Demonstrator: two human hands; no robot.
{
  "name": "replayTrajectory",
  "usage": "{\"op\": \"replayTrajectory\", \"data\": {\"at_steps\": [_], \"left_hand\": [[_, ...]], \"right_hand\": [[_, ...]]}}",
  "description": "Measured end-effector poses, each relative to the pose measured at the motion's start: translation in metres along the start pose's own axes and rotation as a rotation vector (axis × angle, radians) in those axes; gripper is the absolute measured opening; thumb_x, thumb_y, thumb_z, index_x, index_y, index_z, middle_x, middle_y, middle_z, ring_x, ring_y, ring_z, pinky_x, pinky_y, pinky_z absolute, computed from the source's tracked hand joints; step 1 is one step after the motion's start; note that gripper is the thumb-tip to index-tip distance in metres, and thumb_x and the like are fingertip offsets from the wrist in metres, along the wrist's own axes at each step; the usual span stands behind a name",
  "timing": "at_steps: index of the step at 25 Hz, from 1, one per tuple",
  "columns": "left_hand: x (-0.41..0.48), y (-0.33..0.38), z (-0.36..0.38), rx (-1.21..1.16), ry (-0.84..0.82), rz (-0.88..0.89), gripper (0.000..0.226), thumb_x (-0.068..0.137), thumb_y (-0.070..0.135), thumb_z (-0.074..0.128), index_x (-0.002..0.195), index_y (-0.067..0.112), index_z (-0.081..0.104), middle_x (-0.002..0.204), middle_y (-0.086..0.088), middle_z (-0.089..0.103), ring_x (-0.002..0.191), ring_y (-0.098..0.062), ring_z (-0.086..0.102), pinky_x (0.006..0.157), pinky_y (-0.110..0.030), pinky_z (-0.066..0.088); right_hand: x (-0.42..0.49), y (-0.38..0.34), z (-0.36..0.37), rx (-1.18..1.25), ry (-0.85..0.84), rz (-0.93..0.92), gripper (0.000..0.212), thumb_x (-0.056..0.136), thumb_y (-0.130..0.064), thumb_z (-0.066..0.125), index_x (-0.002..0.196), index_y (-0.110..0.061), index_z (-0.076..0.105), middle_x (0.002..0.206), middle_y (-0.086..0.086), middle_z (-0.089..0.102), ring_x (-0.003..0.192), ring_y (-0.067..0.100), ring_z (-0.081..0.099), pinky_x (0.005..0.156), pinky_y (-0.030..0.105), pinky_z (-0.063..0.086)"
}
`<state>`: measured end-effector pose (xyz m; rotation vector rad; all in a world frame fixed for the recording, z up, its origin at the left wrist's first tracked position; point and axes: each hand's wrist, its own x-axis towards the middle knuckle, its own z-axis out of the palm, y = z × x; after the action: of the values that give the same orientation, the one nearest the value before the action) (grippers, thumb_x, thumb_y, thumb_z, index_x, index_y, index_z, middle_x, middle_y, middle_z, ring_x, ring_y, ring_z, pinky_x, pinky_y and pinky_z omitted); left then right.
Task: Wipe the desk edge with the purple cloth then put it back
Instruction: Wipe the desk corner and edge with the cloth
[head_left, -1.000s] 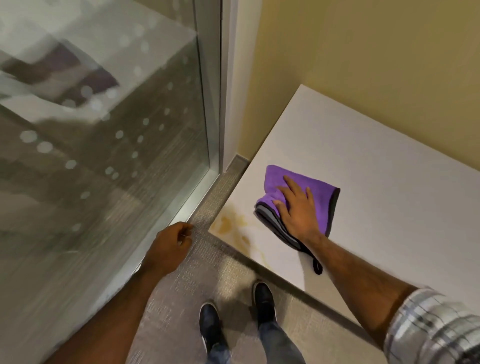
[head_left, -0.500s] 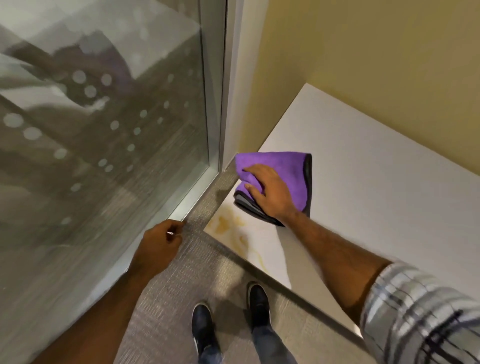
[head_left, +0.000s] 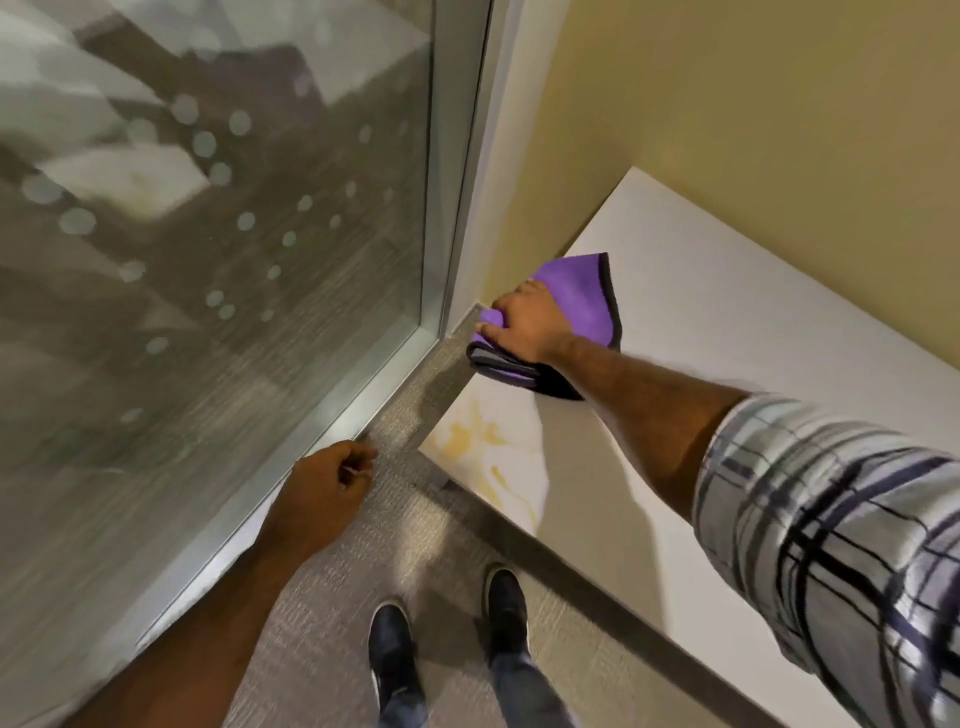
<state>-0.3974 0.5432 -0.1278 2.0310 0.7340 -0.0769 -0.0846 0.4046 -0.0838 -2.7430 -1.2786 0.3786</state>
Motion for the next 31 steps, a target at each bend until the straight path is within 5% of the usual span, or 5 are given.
{"op": "replayTrajectory", "data": {"at_steps": [4,9,19,24,31], "left_hand": [[-0.013,-0.002,-0.004,-0.037,-0.015,-0.030,0.021,0.091,0.021,0.063,0.112,0.020,0.068,0.103,0.004,0.071,0.091,-0.013,0.067,0.085,-0.030,0.057],[-0.012,-0.010,-0.008,-0.054,-0.012,-0.019,0.018,0.092,0.021,0.063,0.110,0.023,0.067,0.098,0.009,0.069,0.086,-0.009,0.066,0.080,-0.028,0.056],[-0.007,-0.003,-0.010,-0.013,-0.062,-0.047,0.021,0.090,0.017,0.064,0.111,0.020,0.067,0.099,0.005,0.069,0.089,-0.011,0.065,0.081,-0.028,0.054],[0.000,-0.005,-0.009,0.022,-0.077,-0.057,0.020,0.090,0.021,0.065,0.110,0.024,0.066,0.096,0.010,0.068,0.084,-0.004,0.065,0.073,-0.021,0.051],[-0.001,-0.005,0.000,0.077,-0.123,-0.058,0.020,0.089,0.020,0.066,0.109,0.022,0.066,0.093,0.014,0.064,0.084,0.001,0.061,0.079,-0.021,0.052]], "right_hand": [[-0.037,-0.010,0.005,0.194,0.002,-0.258,0.035,0.094,-0.042,0.060,0.104,-0.010,0.071,0.106,0.010,0.073,0.105,0.028,0.060,0.109,0.043,0.029],[-0.023,0.000,-0.002,-0.011,-0.057,-0.096,0.047,0.093,-0.056,0.053,0.120,-0.020,0.066,0.128,0.008,0.061,0.135,0.028,0.041,0.118,0.064,0.001],[-0.076,-0.020,0.025,0.386,0.293,-0.170,0.026,0.090,-0.034,0.066,0.093,-0.008,0.065,0.095,0.009,0.065,0.094,0.027,0.055,0.097,0.050,0.039],[-0.061,-0.021,0.020,0.173,0.205,0.062,0.058,0.081,-0.051,0.069,0.124,-0.013,0.060,0.129,0.012,0.052,0.127,0.029,0.044,0.115,0.056,0.022],[-0.107,-0.018,0.033,0.381,0.264,-0.212,0.027,0.086,-0.027,0.071,0.105,-0.010,0.064,0.110,0.010,0.059,0.103,0.027,0.053,0.093,0.042,0.044]]}}
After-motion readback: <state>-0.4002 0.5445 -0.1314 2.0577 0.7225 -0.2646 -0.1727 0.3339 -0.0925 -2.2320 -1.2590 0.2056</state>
